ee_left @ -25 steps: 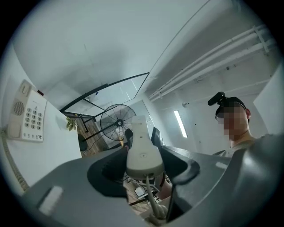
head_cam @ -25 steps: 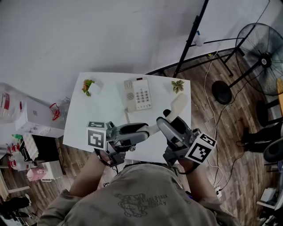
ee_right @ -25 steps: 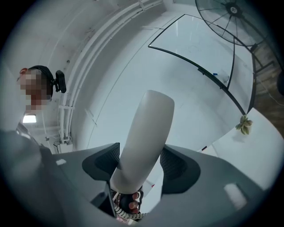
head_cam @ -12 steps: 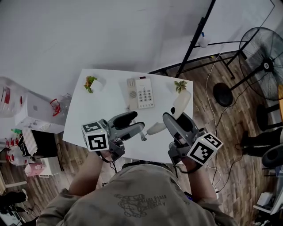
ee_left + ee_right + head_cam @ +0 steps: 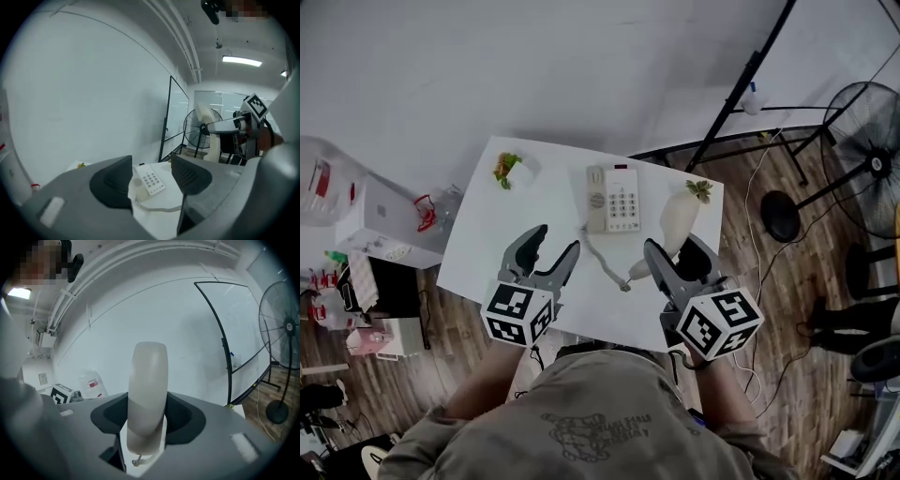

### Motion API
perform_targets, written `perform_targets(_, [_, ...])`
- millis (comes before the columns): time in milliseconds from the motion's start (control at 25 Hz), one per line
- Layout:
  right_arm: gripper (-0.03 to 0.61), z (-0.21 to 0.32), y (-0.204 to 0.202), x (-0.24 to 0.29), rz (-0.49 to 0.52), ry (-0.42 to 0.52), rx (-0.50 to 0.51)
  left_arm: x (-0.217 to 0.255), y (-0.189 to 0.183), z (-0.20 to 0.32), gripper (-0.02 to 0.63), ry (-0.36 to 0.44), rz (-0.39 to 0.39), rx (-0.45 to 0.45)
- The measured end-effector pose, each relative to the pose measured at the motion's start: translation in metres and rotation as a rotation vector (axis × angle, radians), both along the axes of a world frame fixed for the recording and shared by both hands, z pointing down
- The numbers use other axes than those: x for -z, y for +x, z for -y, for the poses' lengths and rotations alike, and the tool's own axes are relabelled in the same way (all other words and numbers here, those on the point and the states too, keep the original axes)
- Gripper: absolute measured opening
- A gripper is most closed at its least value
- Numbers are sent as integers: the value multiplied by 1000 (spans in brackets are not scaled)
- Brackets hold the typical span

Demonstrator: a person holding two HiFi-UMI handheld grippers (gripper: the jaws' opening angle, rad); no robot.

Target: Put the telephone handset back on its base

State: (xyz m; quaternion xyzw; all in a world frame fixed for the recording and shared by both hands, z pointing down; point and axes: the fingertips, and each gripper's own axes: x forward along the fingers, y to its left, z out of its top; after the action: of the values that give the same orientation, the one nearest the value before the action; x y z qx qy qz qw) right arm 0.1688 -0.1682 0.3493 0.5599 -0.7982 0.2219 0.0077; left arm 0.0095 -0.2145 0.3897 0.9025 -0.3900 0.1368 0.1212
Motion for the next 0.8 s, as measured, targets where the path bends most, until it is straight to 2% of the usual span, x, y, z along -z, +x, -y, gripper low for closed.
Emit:
perform_targets(160, [244, 26, -7, -20, -14, -59, -1, -5, -19, 13, 228, 26, 42, 106])
perform_targets(440, [242, 82, -33, -82, -56, -198, 8, -33, -43, 40, 192, 32, 102, 196])
perform_targets(560, [242, 106, -45, -113, -70, -262, 11, -46, -52, 47, 133, 29, 114, 218])
perform_targets(800, [242, 151, -58, -167, -121, -378, 2, -77, -70, 59, 93, -19, 138, 243])
